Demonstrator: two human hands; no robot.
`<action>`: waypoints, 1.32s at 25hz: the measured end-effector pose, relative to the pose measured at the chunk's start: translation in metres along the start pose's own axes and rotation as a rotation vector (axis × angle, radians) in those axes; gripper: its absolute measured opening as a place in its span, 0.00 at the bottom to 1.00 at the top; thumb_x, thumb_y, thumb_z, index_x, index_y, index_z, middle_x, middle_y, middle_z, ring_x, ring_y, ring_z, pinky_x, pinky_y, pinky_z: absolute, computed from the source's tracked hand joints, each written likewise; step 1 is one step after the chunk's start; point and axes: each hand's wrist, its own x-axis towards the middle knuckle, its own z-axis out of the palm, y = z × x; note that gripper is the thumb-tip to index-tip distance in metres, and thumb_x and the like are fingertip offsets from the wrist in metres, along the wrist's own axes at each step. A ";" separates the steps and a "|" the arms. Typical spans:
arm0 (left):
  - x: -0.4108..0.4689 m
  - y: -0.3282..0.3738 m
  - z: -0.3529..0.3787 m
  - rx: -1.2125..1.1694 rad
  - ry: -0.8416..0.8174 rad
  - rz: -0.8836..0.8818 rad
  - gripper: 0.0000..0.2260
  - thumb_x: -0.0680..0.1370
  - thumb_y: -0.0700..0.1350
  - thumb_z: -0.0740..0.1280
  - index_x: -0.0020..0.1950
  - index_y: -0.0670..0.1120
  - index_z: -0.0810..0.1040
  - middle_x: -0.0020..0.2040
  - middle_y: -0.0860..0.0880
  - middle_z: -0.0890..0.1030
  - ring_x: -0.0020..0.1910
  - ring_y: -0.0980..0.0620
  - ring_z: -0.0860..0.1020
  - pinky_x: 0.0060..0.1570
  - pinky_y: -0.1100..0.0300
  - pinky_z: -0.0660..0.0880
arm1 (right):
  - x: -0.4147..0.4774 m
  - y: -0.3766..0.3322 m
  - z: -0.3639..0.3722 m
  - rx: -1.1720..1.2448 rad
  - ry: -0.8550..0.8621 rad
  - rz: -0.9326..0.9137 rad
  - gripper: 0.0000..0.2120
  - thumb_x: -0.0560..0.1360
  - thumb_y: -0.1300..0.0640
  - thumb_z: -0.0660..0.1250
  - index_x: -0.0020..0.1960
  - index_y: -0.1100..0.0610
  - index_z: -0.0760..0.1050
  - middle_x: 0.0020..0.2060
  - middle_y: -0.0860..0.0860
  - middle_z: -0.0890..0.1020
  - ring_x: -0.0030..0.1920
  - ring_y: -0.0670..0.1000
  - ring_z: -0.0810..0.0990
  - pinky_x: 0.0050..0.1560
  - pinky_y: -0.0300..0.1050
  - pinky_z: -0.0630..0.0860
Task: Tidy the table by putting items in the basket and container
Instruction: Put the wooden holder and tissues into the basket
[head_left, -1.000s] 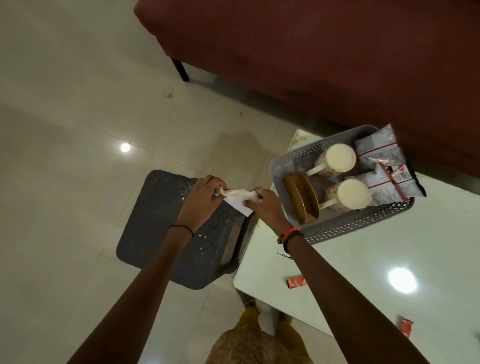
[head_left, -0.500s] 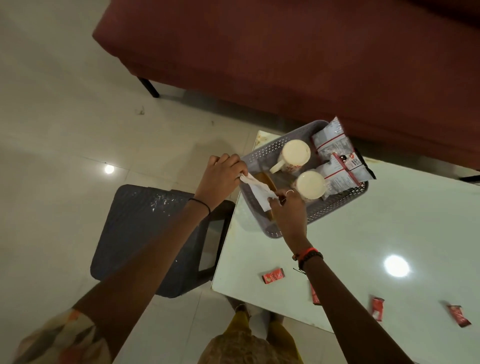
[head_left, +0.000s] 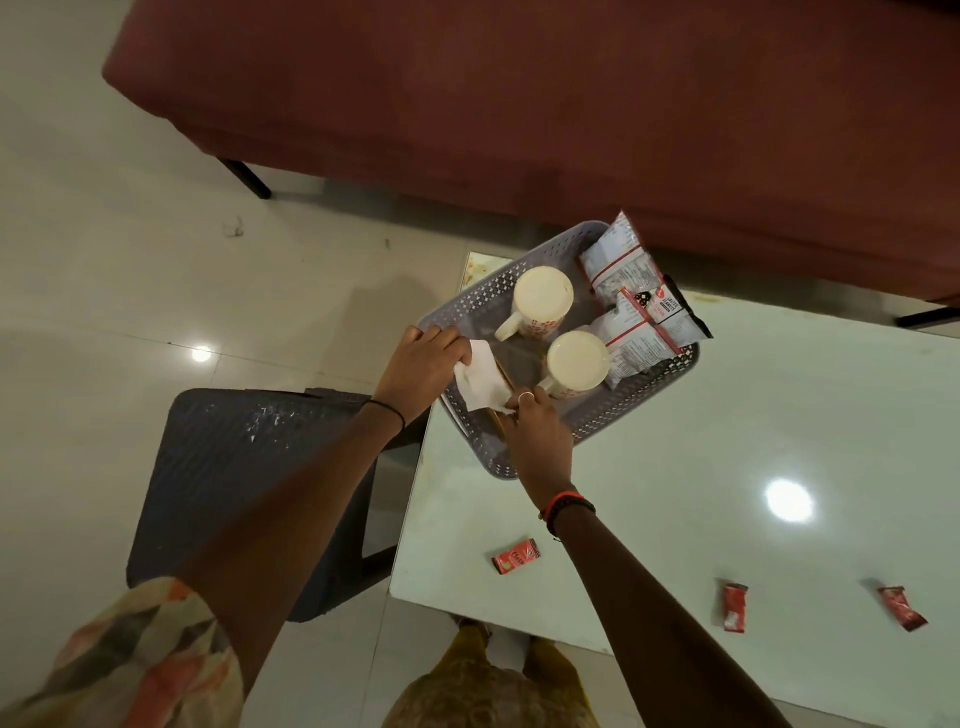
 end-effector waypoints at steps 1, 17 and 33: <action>0.000 0.000 0.004 0.001 -0.010 0.003 0.10 0.72 0.35 0.63 0.48 0.49 0.76 0.48 0.49 0.79 0.47 0.47 0.77 0.47 0.53 0.69 | 0.001 0.002 0.002 -0.010 -0.010 -0.002 0.09 0.79 0.57 0.61 0.52 0.61 0.75 0.54 0.55 0.78 0.50 0.56 0.80 0.46 0.51 0.79; 0.032 0.000 0.005 0.067 -0.298 0.047 0.14 0.77 0.45 0.58 0.56 0.51 0.80 0.56 0.45 0.73 0.56 0.45 0.72 0.57 0.49 0.67 | 0.017 0.016 0.005 -0.144 -0.149 0.046 0.11 0.79 0.58 0.58 0.50 0.61 0.77 0.49 0.59 0.82 0.50 0.59 0.82 0.46 0.50 0.78; -0.013 0.038 0.004 -1.313 0.638 -1.361 0.13 0.77 0.34 0.57 0.61 0.34 0.71 0.62 0.34 0.73 0.59 0.39 0.74 0.58 0.56 0.71 | 0.053 0.050 -0.098 -0.009 -0.043 -0.080 0.16 0.78 0.51 0.63 0.47 0.63 0.80 0.44 0.60 0.85 0.46 0.59 0.83 0.45 0.44 0.77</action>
